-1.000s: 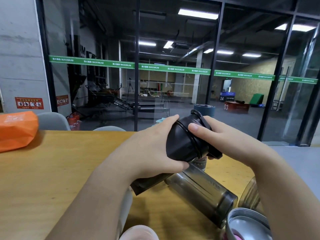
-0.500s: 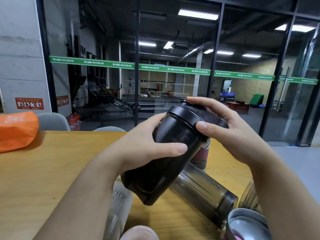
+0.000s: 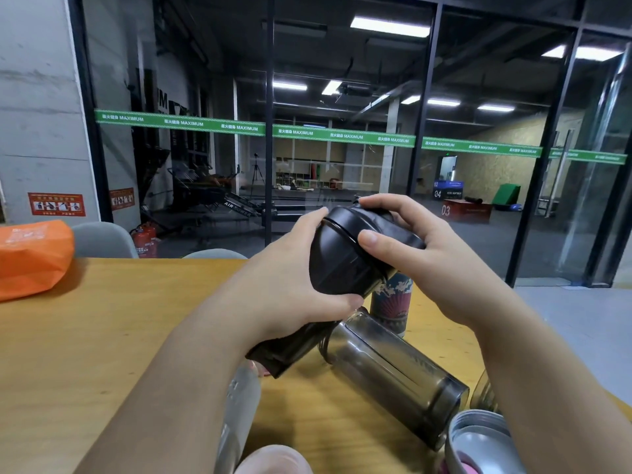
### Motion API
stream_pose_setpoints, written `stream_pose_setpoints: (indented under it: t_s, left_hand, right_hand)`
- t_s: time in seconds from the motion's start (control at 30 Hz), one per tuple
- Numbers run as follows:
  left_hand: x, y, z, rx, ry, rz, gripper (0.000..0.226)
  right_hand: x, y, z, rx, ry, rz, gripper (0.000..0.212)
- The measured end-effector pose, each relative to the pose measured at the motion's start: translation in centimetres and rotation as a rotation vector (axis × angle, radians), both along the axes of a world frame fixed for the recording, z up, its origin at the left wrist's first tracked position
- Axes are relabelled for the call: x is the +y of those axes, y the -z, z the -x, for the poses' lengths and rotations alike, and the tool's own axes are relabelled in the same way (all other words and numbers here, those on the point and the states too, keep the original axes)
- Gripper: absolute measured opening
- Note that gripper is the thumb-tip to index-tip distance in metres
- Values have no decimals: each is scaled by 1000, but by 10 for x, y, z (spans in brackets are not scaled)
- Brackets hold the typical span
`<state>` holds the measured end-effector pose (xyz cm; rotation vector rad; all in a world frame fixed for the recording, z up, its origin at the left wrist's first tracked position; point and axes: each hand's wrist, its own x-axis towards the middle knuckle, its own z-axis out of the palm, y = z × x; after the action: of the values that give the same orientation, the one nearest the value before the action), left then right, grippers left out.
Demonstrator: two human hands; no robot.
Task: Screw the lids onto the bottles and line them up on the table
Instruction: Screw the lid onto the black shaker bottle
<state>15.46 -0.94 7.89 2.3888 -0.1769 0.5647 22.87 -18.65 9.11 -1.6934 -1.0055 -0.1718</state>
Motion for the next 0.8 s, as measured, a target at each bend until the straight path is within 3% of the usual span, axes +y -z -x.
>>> stream_pose_setpoints:
  t_s: [0.13,0.53,0.8]
  left_hand:
    - [-3,2,-3,-67,-54,-114,106]
    - [-7,7,-9,-240,-218,-427,111]
    - [-6,6,-8,-212,-166,-304,107]
  right_hand:
    - [2,-1,2,15,19,-25,45]
    - [17,6,1,162,71,-177,30]
    - [11,3,0,96,77,-115,45]
